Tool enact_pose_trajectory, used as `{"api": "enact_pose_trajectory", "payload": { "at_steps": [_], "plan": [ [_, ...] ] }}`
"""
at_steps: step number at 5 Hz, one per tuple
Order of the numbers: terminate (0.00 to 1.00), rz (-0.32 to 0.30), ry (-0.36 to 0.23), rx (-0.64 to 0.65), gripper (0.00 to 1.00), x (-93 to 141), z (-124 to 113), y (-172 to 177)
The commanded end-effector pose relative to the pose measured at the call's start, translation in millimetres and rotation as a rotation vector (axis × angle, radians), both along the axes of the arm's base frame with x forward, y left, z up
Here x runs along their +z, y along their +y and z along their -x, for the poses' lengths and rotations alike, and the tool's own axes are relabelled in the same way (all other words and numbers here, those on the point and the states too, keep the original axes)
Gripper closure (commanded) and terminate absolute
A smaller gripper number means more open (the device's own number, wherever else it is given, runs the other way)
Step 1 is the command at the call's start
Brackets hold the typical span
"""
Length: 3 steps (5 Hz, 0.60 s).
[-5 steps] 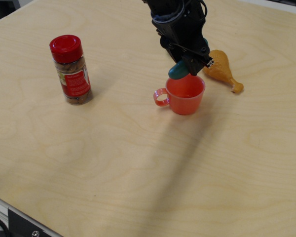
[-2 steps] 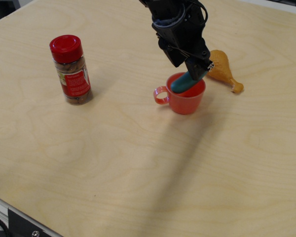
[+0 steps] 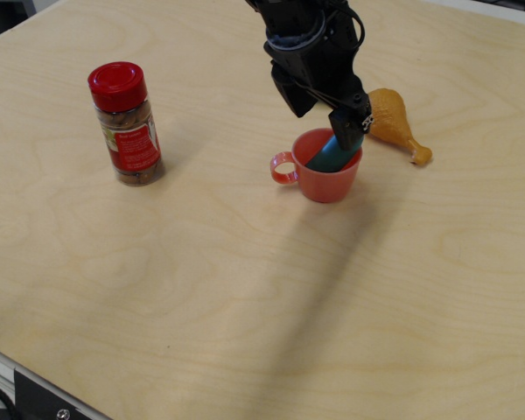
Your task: Put cucumber in cup
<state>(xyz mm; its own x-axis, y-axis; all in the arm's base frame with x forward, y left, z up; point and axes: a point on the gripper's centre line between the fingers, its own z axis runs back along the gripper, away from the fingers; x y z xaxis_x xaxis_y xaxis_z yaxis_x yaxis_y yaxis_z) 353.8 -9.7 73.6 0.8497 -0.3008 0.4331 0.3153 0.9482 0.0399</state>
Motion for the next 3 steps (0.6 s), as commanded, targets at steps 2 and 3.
{"api": "enact_pose_trajectory", "payload": {
  "at_steps": [2, 3],
  "plan": [
    [0.00, -0.096, -0.026, 0.088, 0.00, 54.9, 11.5, 18.2],
    [1.00, -0.096, -0.026, 0.088, 0.00, 54.9, 11.5, 18.2]
  ]
}}
